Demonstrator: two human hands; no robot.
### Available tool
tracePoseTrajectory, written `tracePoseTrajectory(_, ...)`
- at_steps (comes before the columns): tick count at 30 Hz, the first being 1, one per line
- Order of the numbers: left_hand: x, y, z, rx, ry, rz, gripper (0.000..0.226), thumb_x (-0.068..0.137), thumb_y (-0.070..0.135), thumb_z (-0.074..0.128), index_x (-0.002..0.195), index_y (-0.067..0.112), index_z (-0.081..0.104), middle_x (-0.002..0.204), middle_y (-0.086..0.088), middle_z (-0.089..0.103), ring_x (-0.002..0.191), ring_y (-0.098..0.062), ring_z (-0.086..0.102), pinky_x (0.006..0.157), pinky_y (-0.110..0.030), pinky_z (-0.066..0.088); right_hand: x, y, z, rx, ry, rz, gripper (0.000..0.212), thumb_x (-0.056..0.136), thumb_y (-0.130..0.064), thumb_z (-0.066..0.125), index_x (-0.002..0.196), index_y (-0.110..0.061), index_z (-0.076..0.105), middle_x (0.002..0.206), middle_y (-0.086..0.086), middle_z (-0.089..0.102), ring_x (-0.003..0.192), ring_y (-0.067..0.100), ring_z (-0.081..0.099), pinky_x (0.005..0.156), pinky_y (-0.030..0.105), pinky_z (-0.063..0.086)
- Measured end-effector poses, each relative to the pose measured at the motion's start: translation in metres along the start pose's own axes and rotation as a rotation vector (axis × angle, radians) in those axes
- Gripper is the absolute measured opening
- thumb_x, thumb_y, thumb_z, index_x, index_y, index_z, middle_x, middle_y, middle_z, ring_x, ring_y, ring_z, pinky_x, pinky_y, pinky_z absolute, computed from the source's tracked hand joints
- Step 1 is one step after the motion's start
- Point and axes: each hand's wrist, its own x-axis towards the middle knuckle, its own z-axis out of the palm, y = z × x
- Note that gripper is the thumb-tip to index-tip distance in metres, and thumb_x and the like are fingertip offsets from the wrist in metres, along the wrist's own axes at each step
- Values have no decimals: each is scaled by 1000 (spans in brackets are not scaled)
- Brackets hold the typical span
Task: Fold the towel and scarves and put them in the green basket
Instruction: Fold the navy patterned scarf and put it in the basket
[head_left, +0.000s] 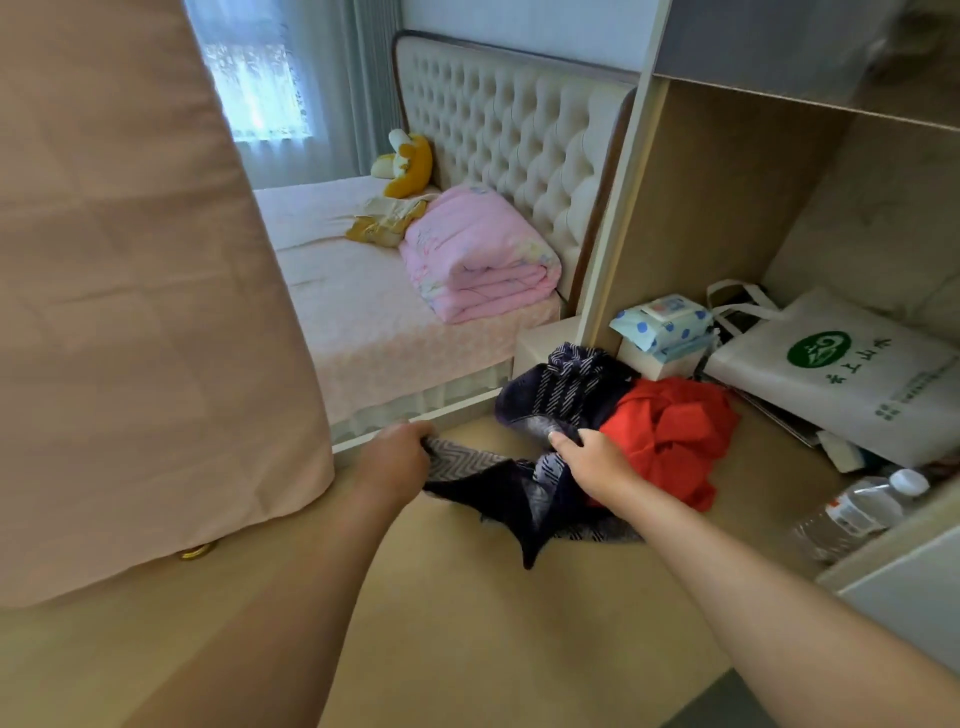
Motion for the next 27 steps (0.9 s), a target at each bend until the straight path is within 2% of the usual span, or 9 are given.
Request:
tracePoseTrajectory(5,-42,-35,-11,331,-208,16,54,82,35,57,135,39,49,142,-1,47,128,-26,42,104,-40,34,-43,-43,39,90,-84,-118,11,80,-13,64,79,-2,65,69,1,58,69,15,51,64,31,39)
tracePoseTrajectory(9,-72,-24,-15,-231,-185,205,92,74,44,72,151,43,21,134,12,51,119,-8,51,96,-34,45,-77,-87,70,308,-274,-223,13,78,-3,61,82,-10,72,74,-1,66,70,12,58,68,31,45)
tracePoseTrajectory(11,-79,-22,-19,-422,-118,194,71,81,21,67,142,43,39,119,10,64,101,-6,61,79,-24,48,-89,-103,79,385,-342,-230,12,79,-13,65,88,-13,73,84,6,72,79,15,64,77,35,51)
tracePoseTrajectory(14,-84,-35,-26,-338,7,239,48,86,4,50,124,31,61,112,5,70,100,-13,62,77,-25,44,-97,-104,91,300,-205,-261,34,66,-46,64,91,-23,64,95,6,68,86,16,61,85,44,49)
tracePoseTrajectory(16,-88,-49,-33,-310,34,241,44,87,0,45,116,26,65,106,3,71,96,-17,64,74,-23,44,-99,-97,96,197,-98,-256,41,62,-43,60,101,-35,55,113,3,59,90,17,57,92,44,48)
tracePoseTrajectory(19,-101,-63,-50,-442,140,191,41,86,-10,38,98,20,63,86,1,66,77,-13,58,60,-10,37,-99,-83,100,-305,-152,-221,67,72,-31,68,136,-36,46,140,6,39,123,28,46,108,41,39)
tracePoseTrajectory(21,-110,-71,-64,-551,283,190,41,82,-14,37,89,19,60,81,2,63,75,-13,56,61,-16,38,-99,-76,108,-527,-230,-142,49,78,-42,72,124,-45,57,140,1,45,131,31,40,109,41,35)
tracePoseTrajectory(23,-114,-85,-74,-508,374,215,39,80,-12,40,85,23,58,83,3,60,80,-15,54,67,-27,38,-107,-85,118,-317,-231,-61,9,85,-47,67,90,-40,66,113,-3,65,116,27,55,99,39,41)
tracePoseTrajectory(27,-117,-105,-86,-167,229,158,45,79,-3,46,113,22,64,119,3,55,113,-18,45,92,-33,41,-121,-121,139,129,-117,-88,22,101,-34,48,100,-20,65,102,4,66,100,26,59,81,33,42)
